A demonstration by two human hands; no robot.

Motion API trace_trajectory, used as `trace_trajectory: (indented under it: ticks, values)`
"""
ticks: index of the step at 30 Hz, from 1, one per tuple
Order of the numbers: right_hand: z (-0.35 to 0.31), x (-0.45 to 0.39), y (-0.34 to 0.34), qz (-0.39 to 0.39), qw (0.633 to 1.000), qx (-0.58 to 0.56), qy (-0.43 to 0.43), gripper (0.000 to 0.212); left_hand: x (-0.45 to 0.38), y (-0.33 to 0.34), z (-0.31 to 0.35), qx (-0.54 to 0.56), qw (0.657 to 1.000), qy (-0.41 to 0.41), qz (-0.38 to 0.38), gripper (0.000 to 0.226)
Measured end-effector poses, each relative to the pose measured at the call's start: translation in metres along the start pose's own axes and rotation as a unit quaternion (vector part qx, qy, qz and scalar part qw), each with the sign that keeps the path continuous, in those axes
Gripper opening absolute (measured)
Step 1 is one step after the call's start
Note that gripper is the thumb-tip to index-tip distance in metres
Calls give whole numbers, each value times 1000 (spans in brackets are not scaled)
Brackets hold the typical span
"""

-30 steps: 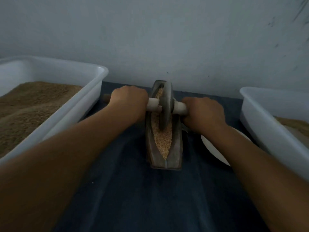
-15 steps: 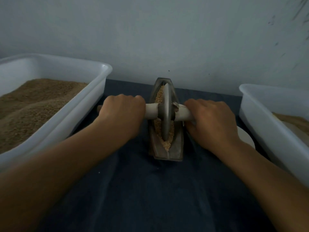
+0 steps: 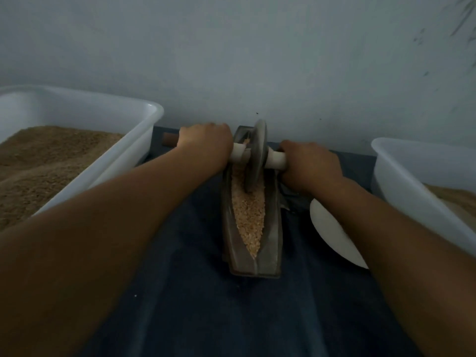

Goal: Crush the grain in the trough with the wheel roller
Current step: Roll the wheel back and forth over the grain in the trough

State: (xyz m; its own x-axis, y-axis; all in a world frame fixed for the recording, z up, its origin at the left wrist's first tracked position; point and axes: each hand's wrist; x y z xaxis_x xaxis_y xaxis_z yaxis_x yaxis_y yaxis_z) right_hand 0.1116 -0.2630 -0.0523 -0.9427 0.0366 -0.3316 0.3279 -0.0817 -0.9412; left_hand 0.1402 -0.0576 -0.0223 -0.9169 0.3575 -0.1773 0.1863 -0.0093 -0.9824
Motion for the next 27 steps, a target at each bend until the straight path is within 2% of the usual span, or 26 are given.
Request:
trace_trajectory:
  ticks: [3,6,10,16,21,27]
  values:
    - [3,-13,-1,-50,999,2,1,40,-8,-2,1,-11,1000,5,-20,40]
    - [2,-16,-2,-66,998,5,-4,37,-8,0,0,-22,999,7,-26,41]
    - [0,1,-2,-15,1000,1,3,24,3,2,0,-36,999,12,-18,36]
    - [0,47,3,92,996,-7,-16,18,39,-2,3,-68,997,19,-10,35]
    - [-1,80,-9,98,993,-56,-28,16,74,-12,15,-90,996,19,1,33]
    - [1,116,-25,114,984,-116,-65,28,100,-19,23,-129,990,27,41,24]
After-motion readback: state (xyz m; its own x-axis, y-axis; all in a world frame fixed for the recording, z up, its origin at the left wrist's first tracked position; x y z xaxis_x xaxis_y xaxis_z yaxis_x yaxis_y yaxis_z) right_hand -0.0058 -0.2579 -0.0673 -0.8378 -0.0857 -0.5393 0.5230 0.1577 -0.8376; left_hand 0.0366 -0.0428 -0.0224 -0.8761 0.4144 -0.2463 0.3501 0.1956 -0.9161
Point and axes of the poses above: each hand's wrist, its own x-axis away from the middle knuckle, its own y-axis out of the palm, z = x × y, and after that the axes turned 5 degrees about y, right-handed
